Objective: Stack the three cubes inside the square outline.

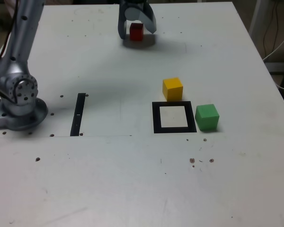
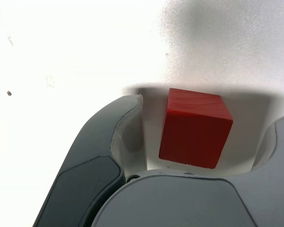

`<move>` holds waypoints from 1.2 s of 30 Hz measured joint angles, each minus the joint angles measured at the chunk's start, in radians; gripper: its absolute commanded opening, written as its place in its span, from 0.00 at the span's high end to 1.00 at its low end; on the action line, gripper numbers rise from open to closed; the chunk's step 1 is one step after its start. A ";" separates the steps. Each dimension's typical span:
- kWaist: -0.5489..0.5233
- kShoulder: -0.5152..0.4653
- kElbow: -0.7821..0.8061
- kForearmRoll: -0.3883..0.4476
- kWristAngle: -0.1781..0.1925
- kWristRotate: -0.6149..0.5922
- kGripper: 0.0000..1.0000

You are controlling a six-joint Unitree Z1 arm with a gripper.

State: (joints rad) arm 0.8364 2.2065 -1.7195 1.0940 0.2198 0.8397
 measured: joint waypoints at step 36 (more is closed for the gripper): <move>0.016 -0.009 0.032 -0.079 -0.066 0.001 0.69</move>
State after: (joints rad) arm 0.8520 2.1973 -1.6877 1.0149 0.1540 0.8403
